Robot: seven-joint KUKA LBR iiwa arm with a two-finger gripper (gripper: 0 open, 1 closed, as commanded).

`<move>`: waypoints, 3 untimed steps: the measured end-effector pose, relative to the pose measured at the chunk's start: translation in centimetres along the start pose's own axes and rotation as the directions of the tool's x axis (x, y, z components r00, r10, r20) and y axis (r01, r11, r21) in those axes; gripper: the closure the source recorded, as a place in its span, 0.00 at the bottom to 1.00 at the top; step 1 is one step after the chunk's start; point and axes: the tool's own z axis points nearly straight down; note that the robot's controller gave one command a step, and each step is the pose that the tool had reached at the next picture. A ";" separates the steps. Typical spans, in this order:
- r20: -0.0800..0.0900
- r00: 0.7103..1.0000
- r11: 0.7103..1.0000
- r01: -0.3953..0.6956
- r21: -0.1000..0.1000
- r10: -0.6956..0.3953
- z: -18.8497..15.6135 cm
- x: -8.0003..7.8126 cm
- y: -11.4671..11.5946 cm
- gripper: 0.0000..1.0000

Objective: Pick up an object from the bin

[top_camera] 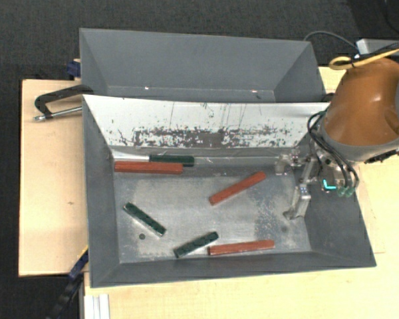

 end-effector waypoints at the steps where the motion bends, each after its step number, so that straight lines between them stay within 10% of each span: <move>1: 0.008 1.000 1.000 0.001 0.001 -0.001 -0.4 -0.2 0.0 0.00; 3: 0.007 1.000 1.000 -0.029 0.000 0.029 6.8 -1.5 5.6 0.00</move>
Offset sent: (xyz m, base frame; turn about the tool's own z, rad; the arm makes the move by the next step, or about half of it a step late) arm 0.0158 0.0682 -0.0789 0.1619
